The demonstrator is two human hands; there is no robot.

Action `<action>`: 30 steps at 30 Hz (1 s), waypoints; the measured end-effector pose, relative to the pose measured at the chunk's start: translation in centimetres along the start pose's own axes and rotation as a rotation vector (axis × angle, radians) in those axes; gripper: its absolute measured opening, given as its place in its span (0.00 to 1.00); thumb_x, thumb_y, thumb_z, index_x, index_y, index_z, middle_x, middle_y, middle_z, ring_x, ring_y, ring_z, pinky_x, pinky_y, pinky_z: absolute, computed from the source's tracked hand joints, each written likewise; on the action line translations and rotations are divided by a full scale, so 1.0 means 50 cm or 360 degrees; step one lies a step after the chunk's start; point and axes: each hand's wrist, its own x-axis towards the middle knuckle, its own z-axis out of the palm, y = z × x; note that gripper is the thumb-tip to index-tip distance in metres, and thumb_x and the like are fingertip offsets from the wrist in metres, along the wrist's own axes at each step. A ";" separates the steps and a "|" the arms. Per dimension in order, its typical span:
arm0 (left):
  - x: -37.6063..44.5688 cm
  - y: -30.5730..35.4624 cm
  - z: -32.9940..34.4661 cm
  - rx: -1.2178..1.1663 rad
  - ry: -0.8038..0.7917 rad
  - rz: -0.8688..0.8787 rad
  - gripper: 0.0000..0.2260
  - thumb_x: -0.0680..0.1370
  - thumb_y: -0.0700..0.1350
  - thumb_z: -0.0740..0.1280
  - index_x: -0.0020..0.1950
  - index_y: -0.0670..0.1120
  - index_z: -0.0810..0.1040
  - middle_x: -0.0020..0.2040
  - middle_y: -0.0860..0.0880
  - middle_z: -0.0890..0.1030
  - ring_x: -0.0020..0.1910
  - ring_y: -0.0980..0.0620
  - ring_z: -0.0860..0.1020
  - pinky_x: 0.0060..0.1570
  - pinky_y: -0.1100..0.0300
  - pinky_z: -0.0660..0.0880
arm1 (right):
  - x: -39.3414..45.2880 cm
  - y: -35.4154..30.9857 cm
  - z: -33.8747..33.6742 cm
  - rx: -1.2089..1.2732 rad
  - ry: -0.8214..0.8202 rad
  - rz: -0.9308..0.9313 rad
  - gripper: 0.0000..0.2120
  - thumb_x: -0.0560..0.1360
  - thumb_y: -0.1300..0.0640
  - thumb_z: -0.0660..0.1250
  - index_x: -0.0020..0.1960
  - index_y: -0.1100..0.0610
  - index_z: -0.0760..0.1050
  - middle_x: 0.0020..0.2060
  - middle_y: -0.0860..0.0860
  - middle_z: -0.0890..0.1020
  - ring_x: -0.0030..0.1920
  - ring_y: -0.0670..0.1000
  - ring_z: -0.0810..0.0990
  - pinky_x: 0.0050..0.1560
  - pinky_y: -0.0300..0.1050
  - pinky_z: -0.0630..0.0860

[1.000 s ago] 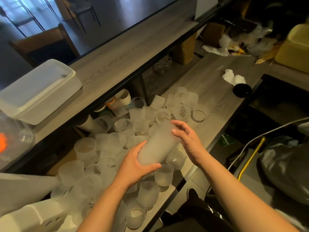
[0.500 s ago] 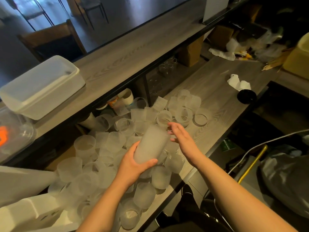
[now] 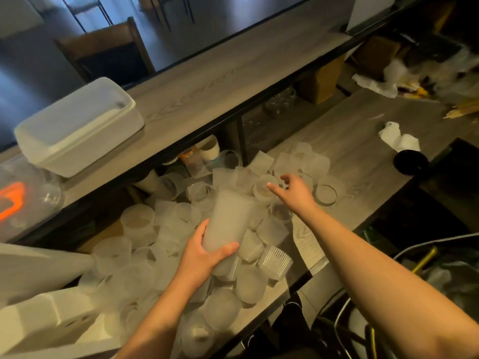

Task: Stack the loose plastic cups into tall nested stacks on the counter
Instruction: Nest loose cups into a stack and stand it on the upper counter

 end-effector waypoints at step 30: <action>0.059 0.016 -0.022 -0.0023 0.0108 -0.0032 0.36 0.56 0.65 0.76 0.62 0.61 0.72 0.57 0.56 0.79 0.52 0.59 0.79 0.44 0.62 0.78 | 0.042 -0.049 0.031 0.0659 -0.0099 0.0674 0.23 0.74 0.49 0.69 0.64 0.60 0.70 0.52 0.57 0.78 0.51 0.57 0.78 0.51 0.54 0.78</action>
